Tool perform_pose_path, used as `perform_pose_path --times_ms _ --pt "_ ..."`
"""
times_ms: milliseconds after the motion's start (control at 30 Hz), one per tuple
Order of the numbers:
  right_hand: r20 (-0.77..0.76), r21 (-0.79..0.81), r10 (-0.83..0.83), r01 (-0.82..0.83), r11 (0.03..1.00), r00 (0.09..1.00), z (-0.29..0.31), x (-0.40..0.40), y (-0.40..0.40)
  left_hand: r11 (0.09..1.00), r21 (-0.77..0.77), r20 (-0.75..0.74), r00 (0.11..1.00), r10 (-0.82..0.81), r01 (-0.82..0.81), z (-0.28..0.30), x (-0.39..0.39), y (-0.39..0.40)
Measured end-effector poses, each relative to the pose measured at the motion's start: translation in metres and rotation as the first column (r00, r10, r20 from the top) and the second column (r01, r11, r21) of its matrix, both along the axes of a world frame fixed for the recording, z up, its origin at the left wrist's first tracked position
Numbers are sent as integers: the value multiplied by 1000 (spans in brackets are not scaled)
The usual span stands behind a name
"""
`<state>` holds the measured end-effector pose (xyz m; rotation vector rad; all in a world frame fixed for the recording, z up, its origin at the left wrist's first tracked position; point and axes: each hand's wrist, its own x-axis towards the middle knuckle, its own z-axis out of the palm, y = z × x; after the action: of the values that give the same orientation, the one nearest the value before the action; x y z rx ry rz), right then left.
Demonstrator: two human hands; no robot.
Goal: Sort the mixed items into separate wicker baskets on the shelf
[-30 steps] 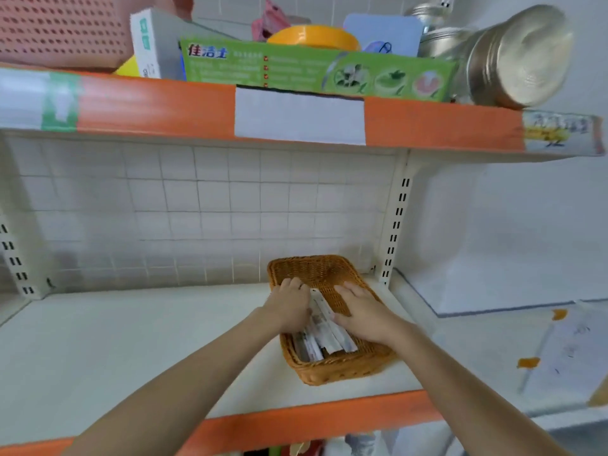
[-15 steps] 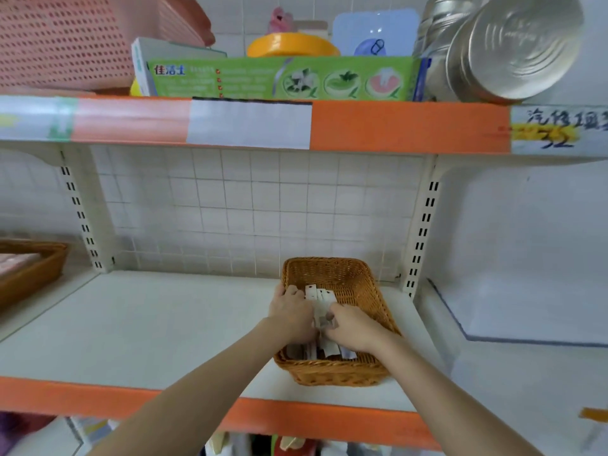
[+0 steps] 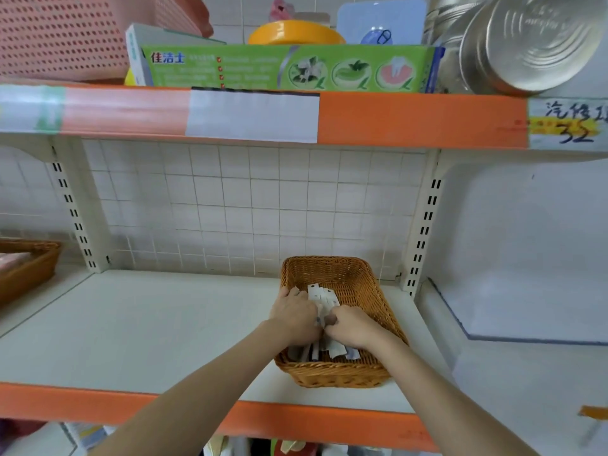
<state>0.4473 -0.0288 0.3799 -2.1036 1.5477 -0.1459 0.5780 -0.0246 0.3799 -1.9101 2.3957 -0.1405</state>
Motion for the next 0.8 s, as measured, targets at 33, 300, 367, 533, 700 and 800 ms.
perform_pose_path --times_ms 33,300,367,533,700,800 --pt "2 15 -2 2 1000 1000 0 0 0 1000 6 -3 1000 -9 9 0 0 0" --pt "-173 9 22 -21 1000 985 3 11 7 998 -70 -136 991 -4 -6 -4 2 -3" --pt "-193 -23 20 -25 999 981 0 13 7 995 -103 -189 982 -6 -14 -2 1 0" --pt "-59 -105 -101 95 990 993 -5 7 5 991 -132 -281 960 -1 -38 6 -4 8" --pt "149 -175 -144 170 970 978 3 -1 7 956 -210 -583 811 47 -207 10 -4 7" --pt "201 -195 -124 164 967 972 11 2 13 936 -238 -637 769 51 -259 16 -1 17"
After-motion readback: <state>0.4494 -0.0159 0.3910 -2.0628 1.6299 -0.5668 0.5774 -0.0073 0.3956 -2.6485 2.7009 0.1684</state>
